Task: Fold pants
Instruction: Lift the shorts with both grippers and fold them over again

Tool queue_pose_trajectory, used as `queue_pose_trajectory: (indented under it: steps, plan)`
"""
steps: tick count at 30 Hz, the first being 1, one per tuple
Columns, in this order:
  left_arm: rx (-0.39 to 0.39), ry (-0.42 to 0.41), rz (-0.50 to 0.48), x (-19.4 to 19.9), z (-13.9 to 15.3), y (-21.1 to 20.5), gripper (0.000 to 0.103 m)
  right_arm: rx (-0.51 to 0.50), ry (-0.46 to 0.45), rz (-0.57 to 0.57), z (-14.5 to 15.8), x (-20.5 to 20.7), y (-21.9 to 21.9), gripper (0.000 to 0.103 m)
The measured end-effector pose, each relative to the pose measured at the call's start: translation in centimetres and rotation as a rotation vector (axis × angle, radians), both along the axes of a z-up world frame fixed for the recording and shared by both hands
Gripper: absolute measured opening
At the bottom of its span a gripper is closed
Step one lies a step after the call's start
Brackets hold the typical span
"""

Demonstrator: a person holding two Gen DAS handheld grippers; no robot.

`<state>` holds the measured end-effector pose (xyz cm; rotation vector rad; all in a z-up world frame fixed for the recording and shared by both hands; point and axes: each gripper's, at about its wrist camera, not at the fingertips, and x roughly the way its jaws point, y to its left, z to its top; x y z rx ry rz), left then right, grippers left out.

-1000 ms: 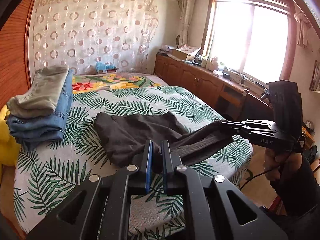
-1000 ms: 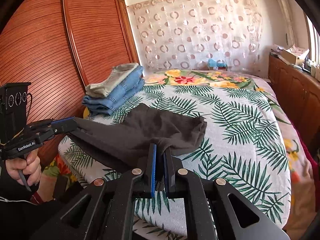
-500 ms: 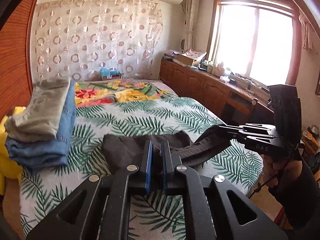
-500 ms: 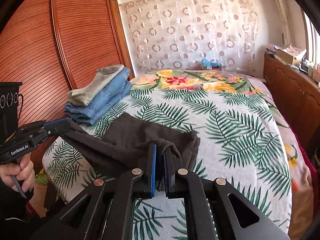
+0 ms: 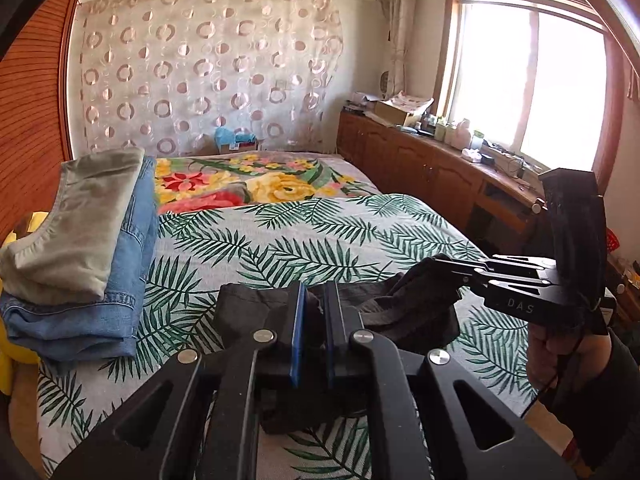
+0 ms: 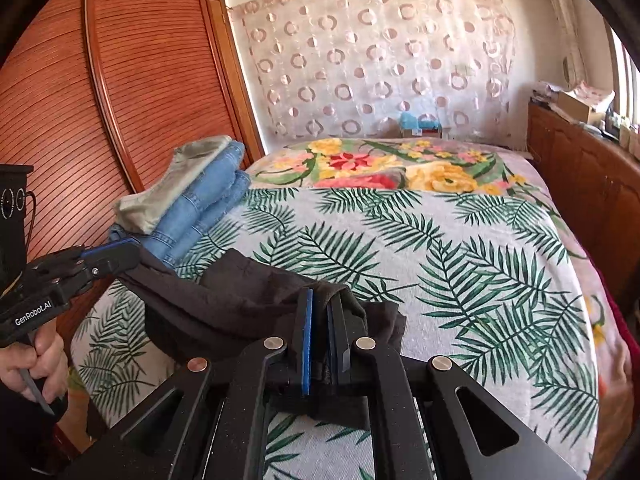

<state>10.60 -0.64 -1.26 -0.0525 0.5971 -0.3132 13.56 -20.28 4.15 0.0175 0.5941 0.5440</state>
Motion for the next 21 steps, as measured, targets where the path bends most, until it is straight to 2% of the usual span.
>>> queue_pose_trajectory:
  steps: [17, 20, 21]
  plan:
    - [0.039, 0.045, 0.04, 1.6, -1.7, 0.4, 0.01, -0.04, 0.033, -0.028, -0.9, 2.4, 1.4, 0.006]
    - [0.051, 0.044, 0.046, 1.5, -1.8, 0.4, 0.017, -0.051, 0.038, -0.029, -1.1, 2.7, 1.4, 0.006]
    - [0.05, 0.039, 0.046, 1.3, -1.7, 0.5, 0.023, -0.052, 0.036, -0.032, -1.1, 2.7, 1.4, 0.006]
